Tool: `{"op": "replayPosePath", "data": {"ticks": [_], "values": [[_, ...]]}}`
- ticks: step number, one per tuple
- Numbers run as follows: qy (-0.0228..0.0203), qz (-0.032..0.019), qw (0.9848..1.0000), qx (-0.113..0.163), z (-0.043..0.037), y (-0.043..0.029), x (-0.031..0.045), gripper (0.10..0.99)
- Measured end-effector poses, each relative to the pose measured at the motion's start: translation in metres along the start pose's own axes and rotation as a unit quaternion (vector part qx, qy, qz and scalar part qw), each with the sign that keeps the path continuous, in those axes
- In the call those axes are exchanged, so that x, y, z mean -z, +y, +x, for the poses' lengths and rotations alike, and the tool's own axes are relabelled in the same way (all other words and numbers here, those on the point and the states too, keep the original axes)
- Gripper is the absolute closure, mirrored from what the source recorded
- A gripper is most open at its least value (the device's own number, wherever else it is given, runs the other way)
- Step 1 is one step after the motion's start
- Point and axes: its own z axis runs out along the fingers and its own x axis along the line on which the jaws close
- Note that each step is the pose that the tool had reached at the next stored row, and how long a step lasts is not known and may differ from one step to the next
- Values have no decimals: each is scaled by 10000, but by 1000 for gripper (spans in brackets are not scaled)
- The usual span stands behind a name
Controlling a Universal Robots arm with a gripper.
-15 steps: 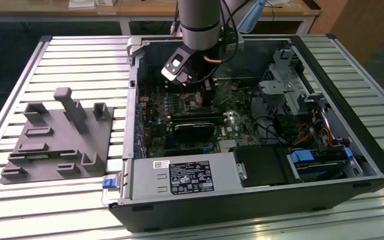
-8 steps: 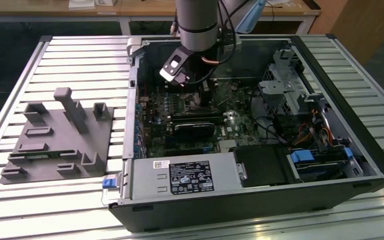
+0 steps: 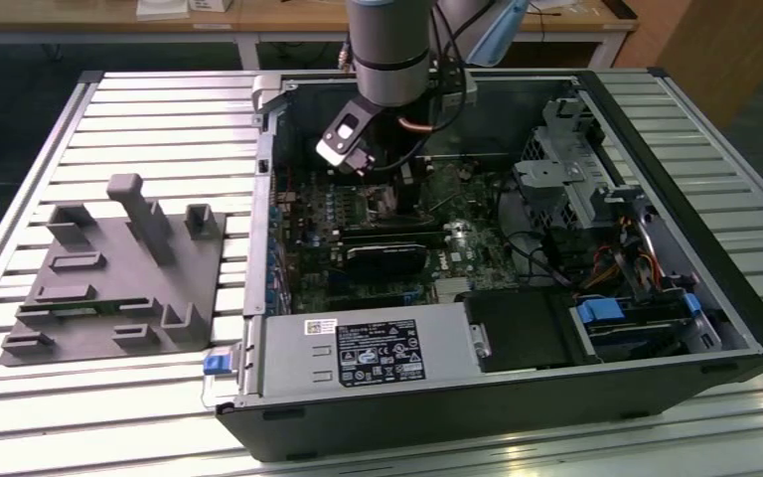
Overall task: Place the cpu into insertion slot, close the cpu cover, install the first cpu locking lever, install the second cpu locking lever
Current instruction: 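Place the cpu into insertion slot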
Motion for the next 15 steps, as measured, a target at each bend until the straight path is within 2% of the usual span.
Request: {"op": "replayPosePath", "data": {"ticks": [15], "values": [[-9, 1, 10000, 2, 21, -36, -75, 549]]}}
